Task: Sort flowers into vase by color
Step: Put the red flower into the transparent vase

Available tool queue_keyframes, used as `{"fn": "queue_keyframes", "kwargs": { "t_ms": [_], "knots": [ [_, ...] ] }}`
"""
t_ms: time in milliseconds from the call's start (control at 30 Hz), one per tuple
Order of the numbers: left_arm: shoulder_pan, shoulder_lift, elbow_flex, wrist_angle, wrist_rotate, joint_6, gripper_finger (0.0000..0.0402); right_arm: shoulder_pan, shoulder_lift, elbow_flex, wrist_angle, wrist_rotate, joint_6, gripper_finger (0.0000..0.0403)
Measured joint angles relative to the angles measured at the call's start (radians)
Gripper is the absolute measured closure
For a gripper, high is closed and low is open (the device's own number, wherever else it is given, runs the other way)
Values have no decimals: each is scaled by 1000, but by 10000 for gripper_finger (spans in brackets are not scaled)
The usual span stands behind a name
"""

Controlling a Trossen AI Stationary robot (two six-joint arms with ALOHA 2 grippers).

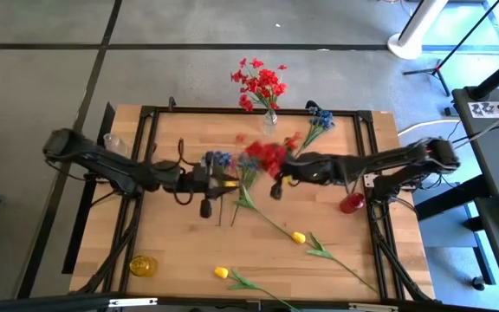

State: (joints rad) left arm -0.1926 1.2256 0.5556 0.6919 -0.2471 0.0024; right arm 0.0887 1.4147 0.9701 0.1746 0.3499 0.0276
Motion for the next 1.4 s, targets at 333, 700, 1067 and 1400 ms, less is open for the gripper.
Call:
{"fn": "queue_keyframes", "kwargs": {
  "t_ms": [333, 700, 1067, 1400],
  "knots": [
    [-96, -27, -32, -231, -30, -117, 311, -340, -166, -199, 191, 45, 33, 390],
    [-141, -19, -57, -222, -137, -204, 326, -691, -30, -197, 409, -285, 104, 389],
    [-77, -20, -58, 7, -183, -71, 329, -705, 77, -163, 441, -334, 107, 389],
    [-20, -20, -58, 74, -182, -71, 329, -703, 113, -42, 243, -335, 72, 389]
  ]
}}
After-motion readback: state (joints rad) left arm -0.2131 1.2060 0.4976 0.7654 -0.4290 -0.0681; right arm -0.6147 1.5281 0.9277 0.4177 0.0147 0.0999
